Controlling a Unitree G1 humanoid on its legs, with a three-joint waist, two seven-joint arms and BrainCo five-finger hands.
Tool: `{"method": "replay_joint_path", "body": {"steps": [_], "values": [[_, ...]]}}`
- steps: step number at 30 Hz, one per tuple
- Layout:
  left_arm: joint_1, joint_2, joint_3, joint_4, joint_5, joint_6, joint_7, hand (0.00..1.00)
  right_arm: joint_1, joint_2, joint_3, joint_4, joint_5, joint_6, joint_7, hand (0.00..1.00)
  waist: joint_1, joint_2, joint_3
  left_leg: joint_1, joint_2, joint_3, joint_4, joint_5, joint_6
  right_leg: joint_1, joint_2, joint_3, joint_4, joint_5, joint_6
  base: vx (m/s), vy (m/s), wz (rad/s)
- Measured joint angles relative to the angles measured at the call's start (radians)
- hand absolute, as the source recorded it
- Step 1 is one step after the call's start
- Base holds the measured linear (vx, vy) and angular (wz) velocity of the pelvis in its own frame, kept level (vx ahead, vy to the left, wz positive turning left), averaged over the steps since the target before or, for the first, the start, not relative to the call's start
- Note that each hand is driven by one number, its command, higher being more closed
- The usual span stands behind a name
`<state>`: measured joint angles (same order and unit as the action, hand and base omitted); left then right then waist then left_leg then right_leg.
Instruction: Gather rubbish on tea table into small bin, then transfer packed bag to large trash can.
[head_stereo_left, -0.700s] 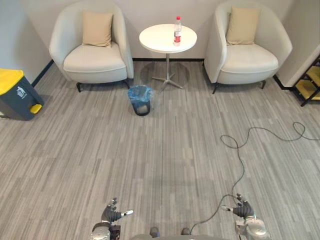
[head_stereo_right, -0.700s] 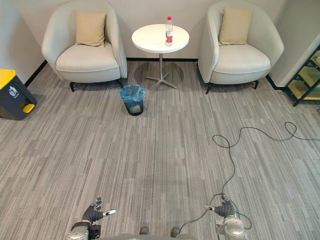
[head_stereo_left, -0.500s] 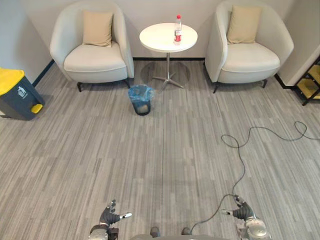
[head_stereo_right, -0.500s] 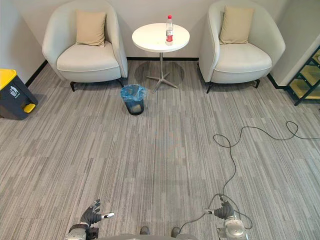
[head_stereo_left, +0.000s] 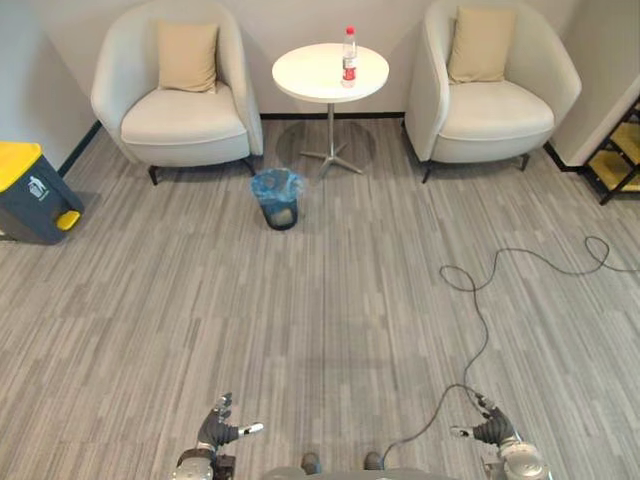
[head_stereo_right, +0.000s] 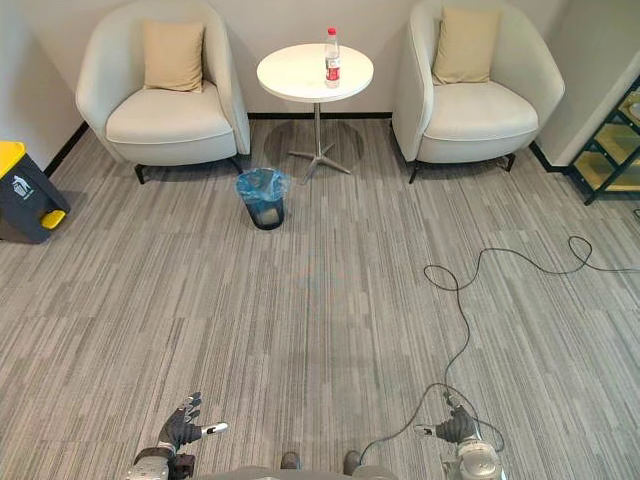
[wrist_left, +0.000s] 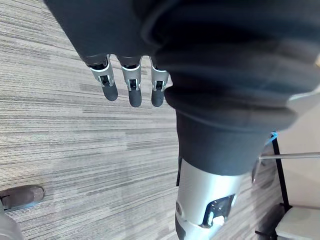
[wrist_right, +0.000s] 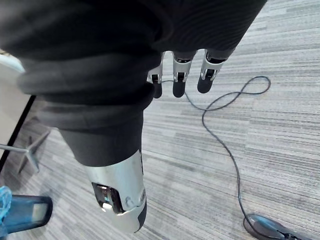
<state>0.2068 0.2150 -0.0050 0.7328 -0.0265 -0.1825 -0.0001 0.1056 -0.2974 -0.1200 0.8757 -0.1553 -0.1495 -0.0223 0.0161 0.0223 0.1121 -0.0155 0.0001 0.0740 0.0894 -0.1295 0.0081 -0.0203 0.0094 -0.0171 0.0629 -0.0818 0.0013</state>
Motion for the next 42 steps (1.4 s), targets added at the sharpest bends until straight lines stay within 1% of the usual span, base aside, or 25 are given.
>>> {"method": "replay_joint_path", "body": {"steps": [4,5,7,9,12,13,14,15,16,18,20,22,24,26,27,28,29,30,31,33,35,36,37,38,42], "values": [[-0.002,0.0,0.001,-0.038,-0.001,0.0,0.0,0.0,-0.027,-0.01,-0.013,0.0,0.029,0.002,-0.016,0.0,0.002,0.01,0.017,-0.053,-0.007,0.031,0.136,-0.103,0.024,-0.121,-0.019,0.023,0.263,-0.133,0.058,0.11,0.055,-0.22],[-0.004,0.002,0.001,-0.038,-0.002,0.0,0.001,0.0,-0.032,-0.007,-0.021,0.0,0.03,0.003,-0.02,0.0,0.0,0.012,0.031,-0.046,-0.008,0.041,0.165,-0.136,0.031,-0.172,-0.028,0.018,0.401,-0.163,0.103,0.17,0.066,-0.26],[-0.025,0.019,-0.003,-0.039,-0.003,0.001,0.002,0.0,-0.042,0.004,-0.019,-0.001,0.032,0.004,-0.021,0.0,-0.003,0.009,0.053,-0.016,-0.012,0.038,0.201,-0.184,0.05,-0.29,-0.049,-0.003,0.676,-0.187,0.126,0.17,0.035,-0.06],[-0.036,0.032,-0.003,-0.037,-0.008,0.003,0.006,0.0,-0.041,0.006,-0.019,0.0,0.038,0.006,-0.022,0.0,-0.003,0.006,0.072,0.031,-0.01,0.036,0.19,-0.208,0.05,-0.34,-0.068,-0.045,0.706,-0.22,0.102,0.3,0.004,0.04],[-0.057,0.029,-0.003,-0.035,-0.023,0.002,0.023,0.0,-0.062,-0.008,-0.016,0.0,0.05,0.005,-0.022,0.0,-0.027,0.028,0.094,0.104,0.038,0.009,0.125,-0.221,0.035,-0.424,-0.059,-0.121,0.497,-0.187,0.074,0.43,-0.044,0.22],[-0.067,0.024,-0.003,-0.034,-0.026,0.002,0.025,0.0,-0.07,-0.015,-0.016,0.0,0.051,0.005,-0.022,0.0,-0.037,0.038,0.101,0.128,0.054,-0.002,0.095,-0.218,0.023,-0.445,-0.054,-0.129,0.409,-0.141,0.065,0.64,-0.152,0.58],[-0.081,0.02,-0.006,-0.029,-0.034,0.002,0.026,0.0,-0.073,-0.026,-0.017,0.0,0.068,0.005,-0.023,0.0,-0.057,0.036,0.102,0.161,0.069,-0.029,0.066,-0.218,-0.01,-0.472,-0.055,-0.138,0.312,-0.017,0.044,0.58,-0.161,0.54],[-0.082,0.019,-0.007,-0.025,-0.034,0.001,0.026,0.0,-0.073,-0.027,-0.018,0.0,0.069,0.005,-0.023,0.0,-0.059,0.036,0.102,0.166,0.072,-0.034,0.066,-0.22,-0.013,-0.476,-0.056,-0.14,0.313,0.005,0.037,0.61,-0.187,0.55],[-0.094,0.017,-0.013,-0.011,-0.037,0.001,0.027,0.0,-0.061,-0.031,-0.02,0.001,0.071,0.006,-0.026,0.0,-0.064,0.037,0.1,0.179,0.087,-0.051,0.081,-0.228,-0.035,-0.48,-0.062,-0.148,0.349,0.064,-0.014,0.63,-0.238,0.34],[-0.122,-0.001,-0.014,0.007,-0.037,0.001,0.026,0.0,-0.072,-0.026,-0.027,0.003,0.073,0.006,-0.028,0.0,-0.063,0.046,0.099,0.145,0.117,-0.077,0.214,-0.185,-0.116,-0.473,-0.06,-0.185,0.463,-0.049,-0.051,0.71,-0.28,0.31],[-0.098,-0.023,-0.013,0.009,-0.037,0.001,0.023,0.0,-0.06,-0.015,-0.008,0.002,0.078,0.006,-0.029,0.0,-0.053,0.045,0.108,0.018,0.151,-0.074,0.648,0.029,-0.087,-0.288,-0.023,-0.203,0.391,-0.12,-0.073,0.67,-0.258,0.13],[-0.076,-0.025,-0.011,0.004,-0.037,0.001,0.023,0.0,-0.06,0.01,0.012,-0.009,0.095,0.005,-0.043,0.0,-0.031,0.043,0.112,-0.114,0.193,-0.038,0.949,-0.038,-0.05,-0.125,0.017,-0.188,0.286,-0.134,-0.094,0.55,-0.18,-0.17],[-0.066,-0.034,-0.013,-0.013,-0.04,0.003,0.022,0.0,-0.059,0.037,0.013,-0.033,0.117,0.002,-0.044,0.0,0.005,0.012,0.119,-0.251,0.184,0.012,0.998,-0.092,-0.012,-0.003,0.021,-0.162,0.185,-0.136,-0.096,0.55,-0.134,-0.32],[-0.061,-0.048,-0.014,-0.048,-0.049,0.002,0.021,0.0,-0.079,0.035,0.012,-0.036,0.128,0.003,-0.044,0.0,0.042,0.01,0.121,-0.383,0.14,0.045,0.873,-0.117,-0.002,0.082,0.014,-0.139,0.098,-0.143,-0.094,0.53,-0.06,-0.34],[-0.058,-0.056,-0.013,-0.068,-0.054,0.002,0.021,0.0,-0.092,0.032,0.008,-0.031,0.135,0.002,-0.044,0.0,0.058,0.006,0.124,-0.429,0.091,0.044,0.669,-0.108,-0.016,0.125,-0.002,-0.117,0.061,-0.154,-0.076,0.66,0.037,-0.48],[-0.04,-0.065,-0.013,-0.076,-0.056,0.002,0.02,0.0,-0.11,0.027,0.003,-0.019,0.147,0.002,-0.044,0.0,0.076,0.004,0.124,-0.435,0.047,0.025,0.424,-0.061,-0.072,0.166,-0.014,-0.097,0.03,-0.174,-0.057,0.56,0.044,-0.56],[-0.029,-0.071,-0.013,-0.077,-0.059,0.002,0.02,0.0,-0.113,0.021,0.001,-0.015,0.149,0.002,-0.045,0.0,0.083,0.015,0.118,-0.435,0.037,0.017,0.31,-0.026,-0.086,0.182,-0.01,-0.085,0.018,-0.188,-0.046,0.56,0.112,-0.69],[-0.002,-0.077,-0.011,-0.076,-0.062,0.003,0.021,0.0,-0.114,0.011,0.003,-0.005,0.15,0.002,-0.046,0.0,0.096,0.043,0.1,-0.447,0.037,-0.008,0.238,0.047,-0.037,0.22,0.005,-0.058,0.024,-0.239,-0.026,0.63,0.207,-0.73],[0.019,-0.07,-0.001,-0.073,-0.064,0.005,0.023,0.0,-0.106,0.025,0.005,0.01,0.148,0.006,-0.048,0.0,0.107,0.027,0.073,-0.46,0.026,-0.005,0.337,0.099,0.028,0.235,-0.016,-0.031,0.077,-0.299,-0.002,0.77,0.236,-0.6],[0.011,-0.07,0.0,-0.072,-0.064,0.005,0.025,0.0,-0.093,0.042,0.004,0.011,0.147,0.005,-0.049,0.0,0.107,-0.02,0.051,-0.476,-0.001,0.021,0.41,0.014,0.054,0.178,-0.061,-0.028,0.227,-0.328,0.017,0.63,0.151,-0.17],[-0.004,-0.06,-0.007,-0.057,-0.065,0.006,0.022,0.0,-0.11,0.073,0.005,0.029,0.146,0.005,-0.049,0.0,0.092,-0.056,0.057,-0.396,-0.027,0.027,0.427,-0.075,0.079,0.022,-0.096,0.012,0.675,-0.222,0.233,0.77,0.164,0.03],[-0.012,-0.054,-0.012,-0.051,-0.067,0.012,0.023,0.0,-0.111,0.079,0.007,0.036,0.146,0.005,-0.048,0.0,0.078,-0.062,0.06,-0.359,-0.034,0.022,0.426,-0.096,0.086,-0.013,-0.099,0.021,0.788,-0.214,0.258,0.68,0.116,0.16],[-0.017,-0.047,-0.016,-0.051,-0.068,0.019,0.023,0.0,-0.11,0.083,0.013,0.048,0.146,0.006,-0.047,0.0,0.073,-0.062,0.064,-0.289,-0.037,0.019,0.414,-0.124,0.096,-0.056,-0.109,0.015,0.922,-0.225,0.226,0.78,0.085,0.07],[-0.02,-0.041,-0.025,-0.055,-0.071,0.019,0.026,0.0,-0.097,0.086,0.022,0.045,0.144,0.005,-0.046,0.0,0.067,-0.05,0.068,-0.157,-0.036,0.002,0.355,-0.151,0.1,-0.117,-0.119,-0.041,0.999,-0.25,0.125,0.63,0.051,0.06],[-0.076,-0.034,-0.026,-0.055,-0.083,0.018,0.025,0.0,-0.088,0.076,0.021,0.042,0.145,0.002,-0.042,0.0,0.024,-0.005,0.079,0.047,-0.003,-0.083,0.205,-0.162,0.094,-0.284,-0.084,-0.14,0.666,-0.278,0.072,0.63,-0.04,0.57]]}}
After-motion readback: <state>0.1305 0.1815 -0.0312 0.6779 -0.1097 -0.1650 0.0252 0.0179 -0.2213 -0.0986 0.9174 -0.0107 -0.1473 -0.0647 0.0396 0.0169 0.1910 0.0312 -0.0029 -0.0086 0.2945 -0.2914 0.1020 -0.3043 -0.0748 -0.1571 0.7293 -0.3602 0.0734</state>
